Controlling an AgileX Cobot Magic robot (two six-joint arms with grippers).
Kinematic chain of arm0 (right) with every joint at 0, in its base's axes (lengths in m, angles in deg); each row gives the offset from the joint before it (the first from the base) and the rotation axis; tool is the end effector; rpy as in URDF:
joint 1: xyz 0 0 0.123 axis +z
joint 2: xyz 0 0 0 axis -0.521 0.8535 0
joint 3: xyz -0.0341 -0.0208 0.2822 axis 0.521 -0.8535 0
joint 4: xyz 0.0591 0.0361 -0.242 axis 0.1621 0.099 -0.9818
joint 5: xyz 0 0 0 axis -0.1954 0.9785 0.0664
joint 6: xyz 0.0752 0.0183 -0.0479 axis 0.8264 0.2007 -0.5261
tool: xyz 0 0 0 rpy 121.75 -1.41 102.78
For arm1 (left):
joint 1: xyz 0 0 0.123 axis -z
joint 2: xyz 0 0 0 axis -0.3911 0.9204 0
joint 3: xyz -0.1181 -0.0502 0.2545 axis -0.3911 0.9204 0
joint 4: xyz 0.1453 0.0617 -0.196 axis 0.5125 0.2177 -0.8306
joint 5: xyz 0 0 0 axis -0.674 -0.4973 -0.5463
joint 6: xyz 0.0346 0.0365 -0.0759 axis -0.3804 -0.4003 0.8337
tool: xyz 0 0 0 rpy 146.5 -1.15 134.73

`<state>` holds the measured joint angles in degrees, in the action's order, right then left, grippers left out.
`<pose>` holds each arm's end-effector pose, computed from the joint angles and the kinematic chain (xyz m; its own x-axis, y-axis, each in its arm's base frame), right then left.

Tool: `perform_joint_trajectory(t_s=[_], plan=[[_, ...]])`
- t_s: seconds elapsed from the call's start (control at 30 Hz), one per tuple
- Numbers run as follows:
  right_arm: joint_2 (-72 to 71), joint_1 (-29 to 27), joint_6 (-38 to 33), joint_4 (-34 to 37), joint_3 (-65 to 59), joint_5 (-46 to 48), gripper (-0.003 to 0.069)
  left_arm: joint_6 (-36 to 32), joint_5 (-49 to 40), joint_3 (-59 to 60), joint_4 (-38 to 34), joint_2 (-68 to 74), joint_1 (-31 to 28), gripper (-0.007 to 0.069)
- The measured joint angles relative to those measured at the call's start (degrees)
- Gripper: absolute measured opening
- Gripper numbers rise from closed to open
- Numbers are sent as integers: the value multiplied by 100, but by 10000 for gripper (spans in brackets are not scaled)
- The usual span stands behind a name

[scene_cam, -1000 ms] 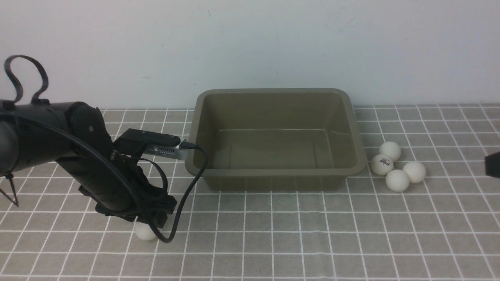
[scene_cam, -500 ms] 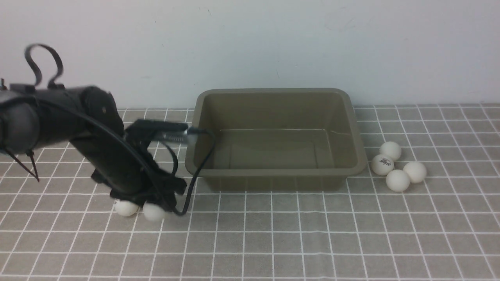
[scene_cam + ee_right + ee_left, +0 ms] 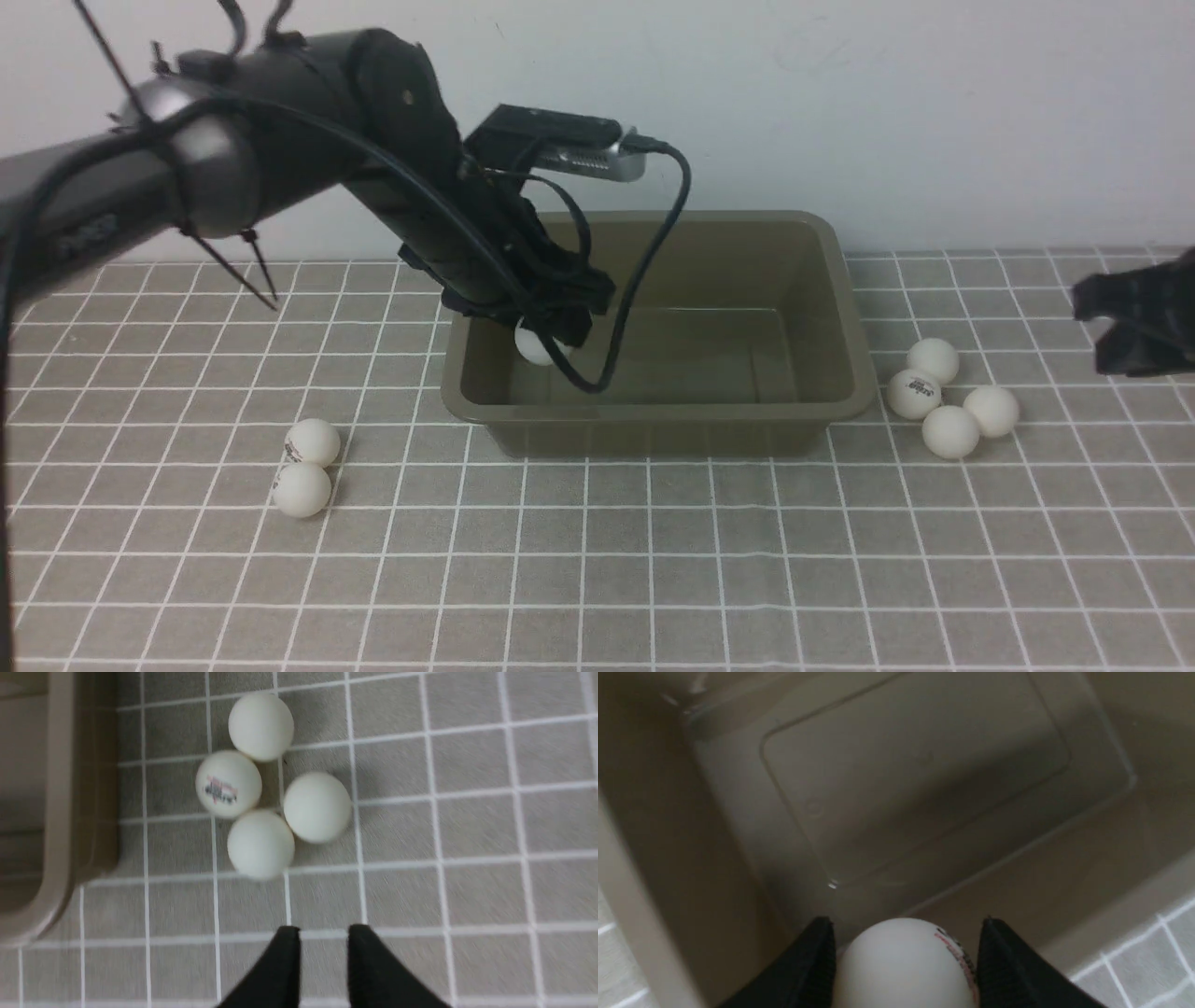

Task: Put the table tennis balls into the box on the grey coffee tablecloth.
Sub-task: 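Drop the ball into the bin, then reach for and grasp a ping pong ball on the table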

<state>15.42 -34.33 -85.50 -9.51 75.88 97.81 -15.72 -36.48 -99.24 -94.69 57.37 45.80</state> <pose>0.3152 -0.0028 0.2631 -0.9156 0.1980 -0.3500 0.1375 0.9721 0.1903 0.3932 -0.1857 0.2486 -0.8274 0.3274 -0.4564 0.4513 0.8712 -0.1932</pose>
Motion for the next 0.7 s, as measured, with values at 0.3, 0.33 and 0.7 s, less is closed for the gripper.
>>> perform_joint_trajectory(t_s=[0.3, 0.33, 0.7], plan=[[1926, 0, -61, 287, 1158, -36, 486, 200, -1216, -1158, 705, 249, -5, 489], [1955, 0, -68, 306, 1195, -36, 491, 201, -1262, -1183, 753, 249, -5, 483], [2888, 0, -70, 388, 1671, -45, 413, 1128, -2096, 48, 2103, -1919, -1120, -4]])
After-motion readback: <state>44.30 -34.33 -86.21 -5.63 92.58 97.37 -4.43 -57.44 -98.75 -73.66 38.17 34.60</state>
